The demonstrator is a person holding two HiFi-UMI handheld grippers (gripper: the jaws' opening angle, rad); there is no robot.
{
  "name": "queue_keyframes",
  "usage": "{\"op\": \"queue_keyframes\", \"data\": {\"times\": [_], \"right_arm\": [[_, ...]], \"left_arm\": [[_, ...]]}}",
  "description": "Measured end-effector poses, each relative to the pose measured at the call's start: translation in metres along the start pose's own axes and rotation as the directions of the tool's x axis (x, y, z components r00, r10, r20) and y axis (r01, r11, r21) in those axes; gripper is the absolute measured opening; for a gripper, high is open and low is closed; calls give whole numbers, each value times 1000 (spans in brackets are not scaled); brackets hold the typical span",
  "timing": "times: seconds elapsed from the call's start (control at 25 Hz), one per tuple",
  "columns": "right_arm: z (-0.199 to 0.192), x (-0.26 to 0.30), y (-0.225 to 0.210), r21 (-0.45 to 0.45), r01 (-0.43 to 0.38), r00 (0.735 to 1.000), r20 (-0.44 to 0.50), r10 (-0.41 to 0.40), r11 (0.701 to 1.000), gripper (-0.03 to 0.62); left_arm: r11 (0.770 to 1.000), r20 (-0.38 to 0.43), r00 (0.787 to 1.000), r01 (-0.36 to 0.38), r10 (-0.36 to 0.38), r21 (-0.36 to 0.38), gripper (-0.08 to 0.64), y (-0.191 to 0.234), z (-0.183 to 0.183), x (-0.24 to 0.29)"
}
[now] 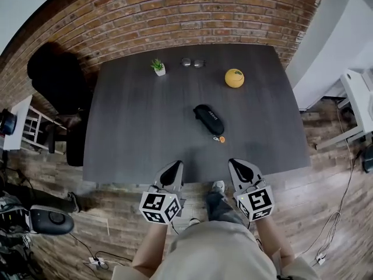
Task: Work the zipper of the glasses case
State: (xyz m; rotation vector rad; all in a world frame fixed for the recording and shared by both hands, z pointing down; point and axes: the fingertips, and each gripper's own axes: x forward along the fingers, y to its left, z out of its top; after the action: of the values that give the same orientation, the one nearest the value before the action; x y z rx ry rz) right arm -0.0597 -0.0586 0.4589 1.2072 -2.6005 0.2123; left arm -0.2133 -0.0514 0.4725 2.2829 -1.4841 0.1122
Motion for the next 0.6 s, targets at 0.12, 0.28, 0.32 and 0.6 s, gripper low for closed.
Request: {"op": "queue_keyframes", "data": {"times": [0.12,0.28,0.32,0.6], "right_arm": [[4,-28,38,-4,11,999,36,-10,1000,3],[0,-59,83,2,6,998,57,-7,1000,3],[-2,-66,93,-1,6,998,61,-6,1000,3],[-13,-102,137,-28,-4,996,94,7,1000,3]], "left_arm": [[998,0,999,54,-54,24,10,-18,-12,-32],[998,11,998,57,-58,40,10,-32,-27,-73],[998,19,998,57,-57,34,10,-36,-29,-83],[997,46,997,54,-56,49,9,-48,-41,-142]]}}
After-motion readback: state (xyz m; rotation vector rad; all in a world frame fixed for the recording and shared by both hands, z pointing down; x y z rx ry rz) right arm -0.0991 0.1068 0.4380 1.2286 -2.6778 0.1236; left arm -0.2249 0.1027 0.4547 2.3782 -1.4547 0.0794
